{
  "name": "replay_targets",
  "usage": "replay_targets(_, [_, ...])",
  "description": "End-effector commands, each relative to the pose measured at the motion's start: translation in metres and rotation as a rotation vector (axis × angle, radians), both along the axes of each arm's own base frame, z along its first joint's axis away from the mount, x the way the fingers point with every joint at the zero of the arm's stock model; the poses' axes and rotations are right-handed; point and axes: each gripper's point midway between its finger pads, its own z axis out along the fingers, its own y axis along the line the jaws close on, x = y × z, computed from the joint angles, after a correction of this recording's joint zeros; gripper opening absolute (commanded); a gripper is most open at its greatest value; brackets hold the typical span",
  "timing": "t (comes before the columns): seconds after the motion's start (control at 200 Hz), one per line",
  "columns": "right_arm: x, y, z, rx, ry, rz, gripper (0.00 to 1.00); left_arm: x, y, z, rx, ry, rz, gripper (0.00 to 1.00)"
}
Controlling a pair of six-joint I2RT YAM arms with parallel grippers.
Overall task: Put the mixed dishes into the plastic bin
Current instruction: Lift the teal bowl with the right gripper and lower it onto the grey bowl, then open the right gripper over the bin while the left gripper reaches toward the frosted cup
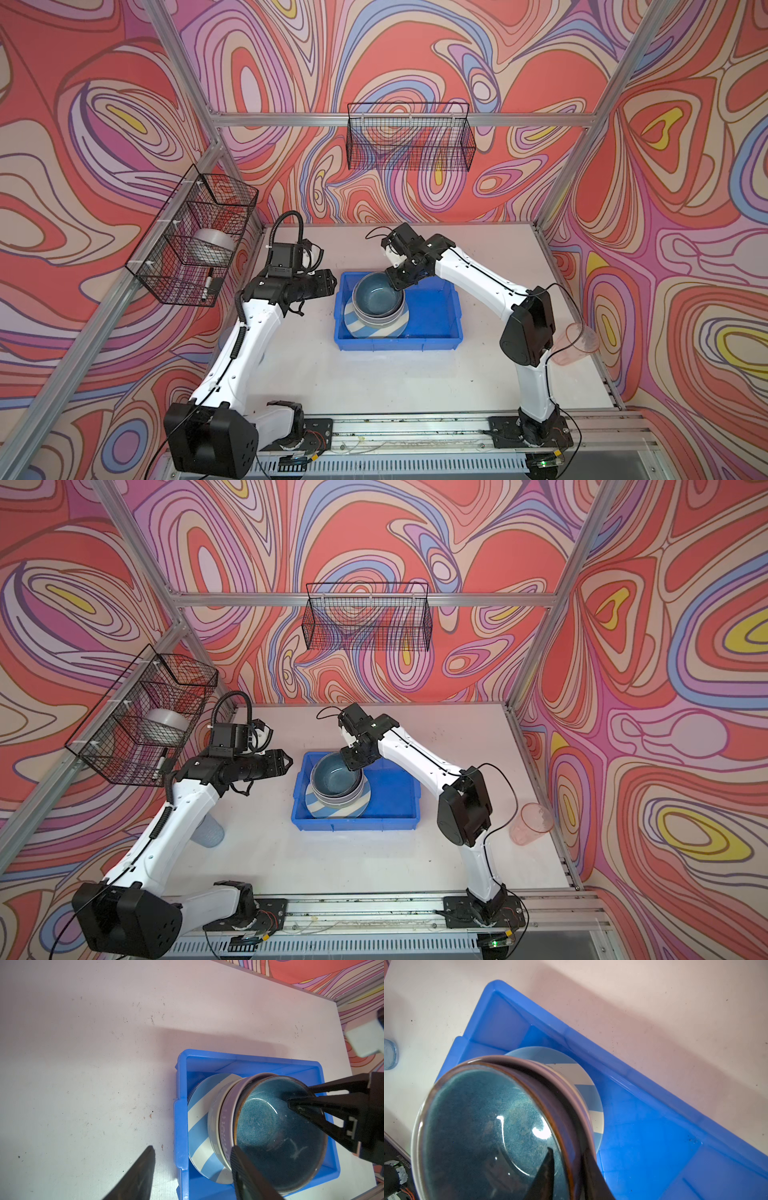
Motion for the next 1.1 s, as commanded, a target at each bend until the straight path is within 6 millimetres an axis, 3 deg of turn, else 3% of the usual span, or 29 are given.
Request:
replay_targets(0.0, [-0.002, 0.010, 0.017, 0.038, -0.031, 0.008, 0.28, -0.003, 0.003, -0.003, 0.012, 0.012, -0.003, 0.62])
replay_targets(0.591, [-0.010, 0.000, 0.047, 0.067, -0.085, -0.012, 0.44, -0.003, 0.004, -0.003, 0.018, 0.013, 0.002, 0.62])
replay_targets(0.791, [-0.015, -0.012, 0.058, 0.066, -0.114, -0.040, 0.46, -0.004, 0.009, -0.003, 0.034, 0.014, 0.023, 0.62])
replay_targets(0.932, [-0.026, -0.027, 0.060, 0.068, -0.125, -0.068, 0.52, -0.011, 0.025, -0.007, 0.099, 0.043, 0.095, 0.62])
replay_targets(1.097, [-0.044, -0.048, 0.057, 0.066, -0.135, -0.100, 0.59, -0.046, 0.059, -0.008, 0.231, 0.147, 0.228, 0.61])
